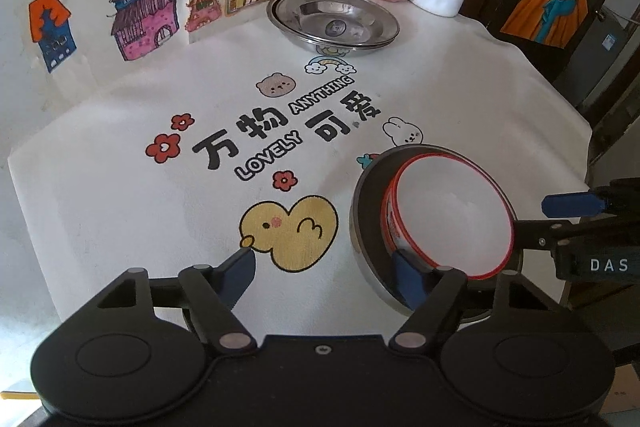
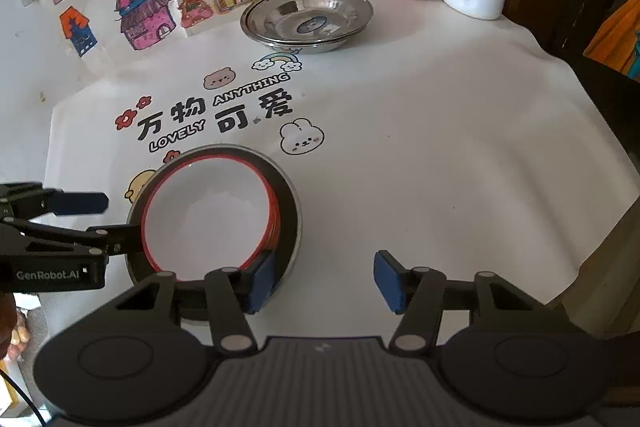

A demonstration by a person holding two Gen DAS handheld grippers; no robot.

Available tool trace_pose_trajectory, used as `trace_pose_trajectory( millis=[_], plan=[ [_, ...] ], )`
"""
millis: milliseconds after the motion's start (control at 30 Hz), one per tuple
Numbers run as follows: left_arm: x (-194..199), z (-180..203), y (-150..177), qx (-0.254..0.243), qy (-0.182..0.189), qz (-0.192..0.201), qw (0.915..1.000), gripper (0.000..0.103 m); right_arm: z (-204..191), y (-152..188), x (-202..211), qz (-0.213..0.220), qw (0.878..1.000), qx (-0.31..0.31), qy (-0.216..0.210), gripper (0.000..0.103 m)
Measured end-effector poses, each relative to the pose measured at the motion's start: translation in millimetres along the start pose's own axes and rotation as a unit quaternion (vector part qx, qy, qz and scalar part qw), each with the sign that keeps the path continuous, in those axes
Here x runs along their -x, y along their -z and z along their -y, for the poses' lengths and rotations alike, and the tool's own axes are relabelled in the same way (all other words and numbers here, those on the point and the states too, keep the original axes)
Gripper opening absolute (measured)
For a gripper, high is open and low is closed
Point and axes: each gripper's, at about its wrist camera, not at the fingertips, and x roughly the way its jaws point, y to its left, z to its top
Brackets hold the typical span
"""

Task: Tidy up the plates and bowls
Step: 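Close both grippers on opposite sides of the steel bowl rim, then lift the bowl stack with both grippers toward the steel plates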

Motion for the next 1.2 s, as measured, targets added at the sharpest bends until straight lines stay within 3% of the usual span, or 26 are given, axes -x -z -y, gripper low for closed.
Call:
trace_pose_trajectory(
  millis=[167,333,567,767,1000,1100,1200],
  plan=[
    [-2.8,-1.7,-6.4,0.013,0.015,-0.007,0.9998,0.059,7.0,-7.6,-4.9,-0.013,0.999,-0.018,-0.024,0.056],
    [-4.3,-1.1,-11.6,0.024,0.029,-0.007,0.9993,0.041,6.0,-11.1,-6.9,-0.013,0.999,-0.016,-0.036,0.045],
    [-6.4,0.3,-16.1,0.029,0.049,-0.002,0.9984,0.019,3.7,-16.2,-9.9,-0.015,0.999,-0.014,-0.040,0.044],
    [-10.6,-1.0,-18.3,0.030,0.050,0.001,0.9983,0.016,3.5,-22.9,-13.5,-0.021,0.999,-0.010,-0.038,0.044],
    [-12.7,-4.3,-19.7,0.033,0.049,0.004,0.9982,0.016,13.0,-30.6,-22.5,-0.024,0.999,-0.012,-0.045,0.057],
    [-13.9,-5.7,-21.0,0.035,0.048,0.006,0.9982,0.016,14.6,-32.9,-25.2,-0.023,0.998,-0.005,-0.055,0.057],
    [-14.3,-6.7,-21.2,0.037,0.049,0.008,0.9981,0.016,12.5,-33.9,-26.8,-0.025,0.997,0.009,-0.070,0.043]
  ],
)
